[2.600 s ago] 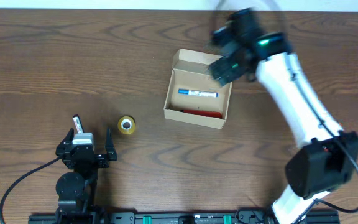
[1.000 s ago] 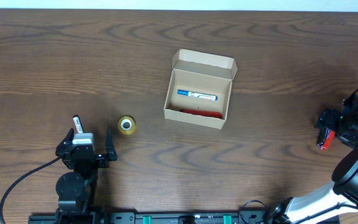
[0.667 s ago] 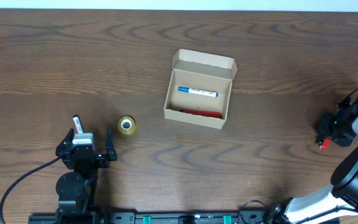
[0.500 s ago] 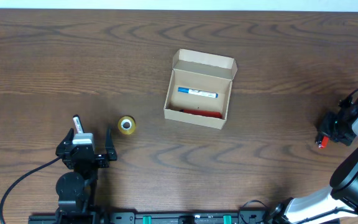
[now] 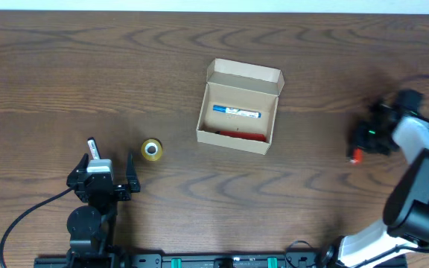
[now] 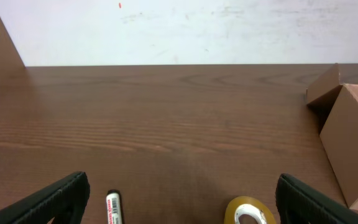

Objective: Pack container
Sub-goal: 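Carry the stapler with right gripper and lower into box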

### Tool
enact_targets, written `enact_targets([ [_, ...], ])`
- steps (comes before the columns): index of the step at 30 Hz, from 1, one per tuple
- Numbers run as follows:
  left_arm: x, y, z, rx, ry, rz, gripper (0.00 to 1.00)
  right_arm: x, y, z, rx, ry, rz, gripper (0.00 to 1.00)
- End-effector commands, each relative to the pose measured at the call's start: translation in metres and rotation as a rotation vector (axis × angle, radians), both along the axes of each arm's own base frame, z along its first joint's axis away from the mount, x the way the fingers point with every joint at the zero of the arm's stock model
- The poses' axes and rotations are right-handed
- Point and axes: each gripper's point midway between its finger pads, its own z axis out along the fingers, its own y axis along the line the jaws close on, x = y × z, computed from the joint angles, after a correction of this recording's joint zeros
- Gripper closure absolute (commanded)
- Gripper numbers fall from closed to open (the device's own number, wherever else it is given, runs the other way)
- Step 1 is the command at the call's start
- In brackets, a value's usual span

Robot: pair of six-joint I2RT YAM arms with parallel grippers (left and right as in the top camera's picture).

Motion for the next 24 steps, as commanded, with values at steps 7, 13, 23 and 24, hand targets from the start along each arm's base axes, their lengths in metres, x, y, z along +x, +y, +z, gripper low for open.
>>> enact_targets([
  [7, 0.000, -0.001, -0.016, -0.003, 0.036, -0.004, 0.05, 0.086, 0.121, 0.132, -0.188, -0.290, 0.528, 0.99],
  [13, 0.000, -0.001, -0.016, -0.003, 0.036, -0.004, 0.05, 0.079, 0.197, 0.159, -0.278, -0.333, 0.980, 0.99],
  [23, 0.000, -0.001, -0.016, -0.003, 0.036, -0.004, 0.05, 0.040, 0.263, 0.150, -0.416, -0.289, 1.525, 0.99],
  [24, 0.000, -0.001, -0.016, -0.003, 0.036, -0.004, 0.05, 0.040, 0.266, 0.150, -0.433, -0.289, 1.532, 0.99],
])
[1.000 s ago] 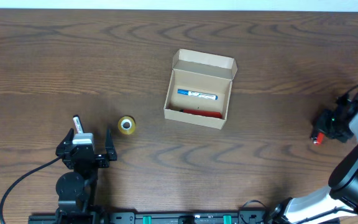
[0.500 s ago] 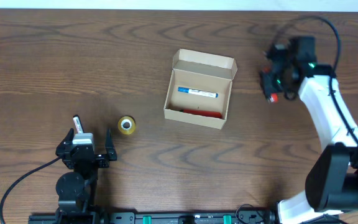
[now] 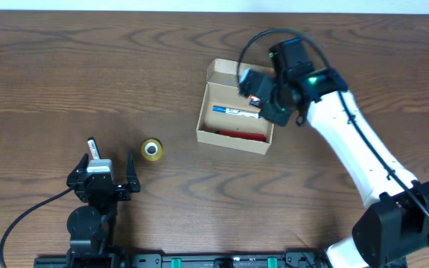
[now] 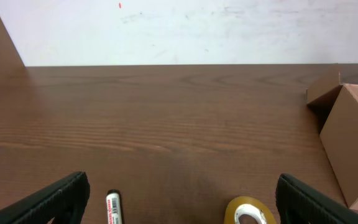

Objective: Pack container
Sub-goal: 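Carry the stapler with right gripper and lower into box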

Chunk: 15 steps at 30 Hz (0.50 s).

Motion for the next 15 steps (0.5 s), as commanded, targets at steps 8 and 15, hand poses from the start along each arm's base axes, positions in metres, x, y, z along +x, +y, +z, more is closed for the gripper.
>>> enact_targets([
  [8, 0.000, -0.001, -0.016, -0.003, 0.036, -0.004, 0.05, 0.007, 0.029, 0.014, -0.018, -0.106, 0.127, 0.99],
  [15, 0.000, -0.001, -0.016, -0.003, 0.036, -0.004, 0.05, 0.022, 0.042, -0.006, 0.037, -0.089, 0.079, 0.99],
])
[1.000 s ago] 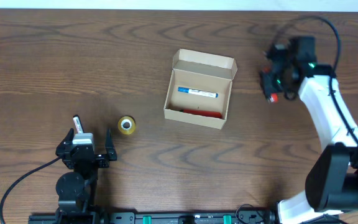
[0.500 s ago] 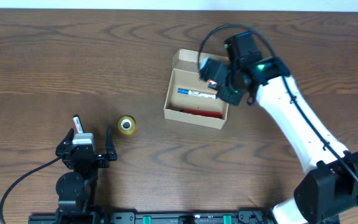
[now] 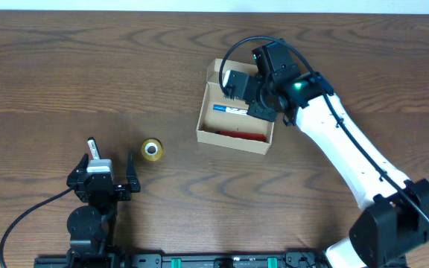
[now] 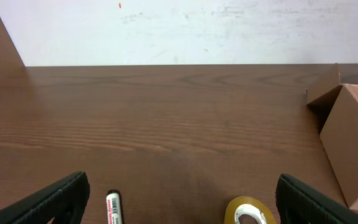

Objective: Pack container
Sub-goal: 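Carry the stapler with right gripper and lower into box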

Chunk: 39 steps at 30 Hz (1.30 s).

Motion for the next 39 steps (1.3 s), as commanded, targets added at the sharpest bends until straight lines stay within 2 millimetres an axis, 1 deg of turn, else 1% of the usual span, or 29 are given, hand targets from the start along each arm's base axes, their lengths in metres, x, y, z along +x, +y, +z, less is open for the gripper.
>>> enact_targets([
  [1, 0.000, -0.001, -0.016, -0.003, 0.036, -0.004, 0.05, 0.007, 0.011, -0.020, 0.029, 0.046, -0.033, 0.99],
  [5, 0.000, -0.001, -0.016, -0.003, 0.036, -0.004, 0.05, 0.011, 0.014, -0.049, 0.018, 0.098, -0.059, 0.99],
  [9, 0.000, -0.001, -0.016, -0.003, 0.036, -0.004, 0.05, 0.010, 0.018, -0.066, 0.030, 0.149, -0.049, 0.99],
  [13, 0.000, -0.001, -0.016, -0.003, 0.036, -0.003, 0.05, 0.011, 0.017, -0.073, 0.039, 0.167, -0.043, 0.99],
  [18, 0.000, -0.001, -0.016, -0.003, 0.036, -0.003, 0.05, 0.009, 0.015, -0.074, 0.048, 0.181, 0.004, 0.99],
  [25, 0.000, -0.001, -0.016, -0.003, 0.036, -0.003, 0.05, 0.006, 0.008, -0.078, 0.069, 0.219, -0.006, 0.99],
  [28, 0.000, -0.001, -0.016, -0.003, 0.036, -0.003, 0.05, 0.002, 0.004, -0.086, 0.072, 0.259, -0.012, 0.99],
  [29, 0.000, -0.001, -0.016, -0.003, 0.036, -0.003, 0.05, -0.003, 0.005, -0.093, 0.077, 0.295, -0.009, 0.99],
  [35, 0.000, -0.001, -0.016, -0.003, 0.036, -0.003, 0.05, -0.015, 0.008, -0.117, 0.073, 0.385, 0.000, 0.99],
  [39, 0.000, -0.001, -0.016, -0.003, 0.036, -0.003, 0.05, -0.018, 0.008, -0.126, 0.066, 0.411, -0.001, 0.99],
])
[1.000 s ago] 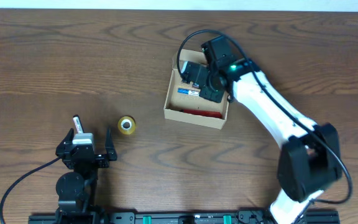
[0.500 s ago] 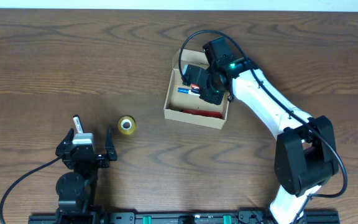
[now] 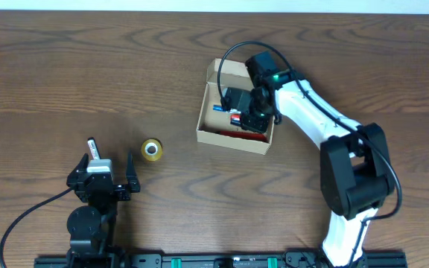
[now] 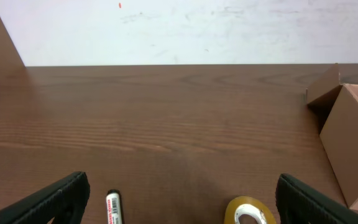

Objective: Pack container
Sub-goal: 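Carry the stapler with right gripper and lower into box, then raise right arm away from the box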

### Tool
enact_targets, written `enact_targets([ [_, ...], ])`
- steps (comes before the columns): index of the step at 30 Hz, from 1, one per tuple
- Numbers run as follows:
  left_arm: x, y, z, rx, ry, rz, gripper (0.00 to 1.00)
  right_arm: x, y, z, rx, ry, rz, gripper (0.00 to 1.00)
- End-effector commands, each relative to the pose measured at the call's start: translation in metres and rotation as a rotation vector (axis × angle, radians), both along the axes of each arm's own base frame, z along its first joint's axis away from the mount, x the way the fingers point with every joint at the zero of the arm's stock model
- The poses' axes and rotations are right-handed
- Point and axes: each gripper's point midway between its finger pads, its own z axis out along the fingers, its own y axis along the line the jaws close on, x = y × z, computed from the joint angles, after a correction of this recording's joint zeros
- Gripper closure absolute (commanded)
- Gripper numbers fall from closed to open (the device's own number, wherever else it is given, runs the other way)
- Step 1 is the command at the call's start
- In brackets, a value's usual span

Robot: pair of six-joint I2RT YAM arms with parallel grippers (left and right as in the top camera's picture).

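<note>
An open cardboard box [image 3: 208,130] stands mid-table with its flap up at the back; its side also shows as the box [image 4: 353,143] at the right of the left wrist view. Inside lie a blue-and-white item [image 3: 219,109] and a long red item [image 3: 233,135]. My right gripper [image 3: 239,115] is down inside the box, with a small red-tipped thing [image 3: 234,117] at its fingertips. My left gripper [image 4: 182,208] rests open near the front left, its fingers [image 4: 55,198] wide apart.
A yellow tape roll [image 3: 151,149] lies left of the box, shown as the tape roll [image 4: 248,213] between my left fingers' span. A white marker [image 3: 92,147] lies by the left gripper, seen as the marker [image 4: 113,209]. A cable loops over the right arm.
My right gripper was above the box's back half and now sits lower inside it, toward the middle. The left gripper, tape roll and marker have not moved.
My right gripper was at the table's far right edge with a small red-tipped thing. Then it was over the box's right rear corner, then above the box interior, and now it is down in the box. The left arm stayed still throughout.
</note>
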Motion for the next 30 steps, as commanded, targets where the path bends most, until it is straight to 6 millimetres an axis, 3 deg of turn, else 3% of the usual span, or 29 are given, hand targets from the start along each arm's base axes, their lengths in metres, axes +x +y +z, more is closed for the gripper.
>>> enact_targets([
  [1, 0.000, -0.001, -0.016, -0.003, 0.036, -0.003, 0.05, -0.003, 0.006, -0.003, 0.028, 0.024, 0.016, 0.99],
  [3, 0.000, -0.001, -0.016, -0.003, 0.036, -0.004, 0.05, -0.004, 0.005, -0.006, 0.023, 0.035, 0.015, 0.98],
  [6, 0.000, -0.001, -0.016, -0.003, 0.036, -0.003, 0.05, -0.007, 0.004, -0.008, 0.019, 0.046, 0.013, 0.75],
  [9, 0.000, -0.001, -0.016, -0.003, 0.036, -0.003, 0.05, -0.007, 0.004, -0.008, 0.019, 0.048, 0.011, 0.67],
  [14, 0.000, -0.001, -0.016, -0.003, 0.036, -0.004, 0.05, -0.007, 0.004, -0.001, 0.024, 0.043, -0.003, 0.62],
  [18, 0.000, -0.001, -0.016, -0.003, 0.036, -0.003, 0.05, -0.005, 0.007, 0.021, 0.046, 0.006, -0.003, 0.57],
  [25, 0.000, -0.001, -0.016, -0.003, 0.036, -0.004, 0.05, -0.009, 0.007, 0.066, 0.086, -0.061, 0.002, 0.56],
  [30, 0.000, 0.000, -0.016, -0.002, 0.035, 0.000, 0.05, -0.016, 0.002, 0.079, 0.085, -0.061, -0.003, 0.56],
])
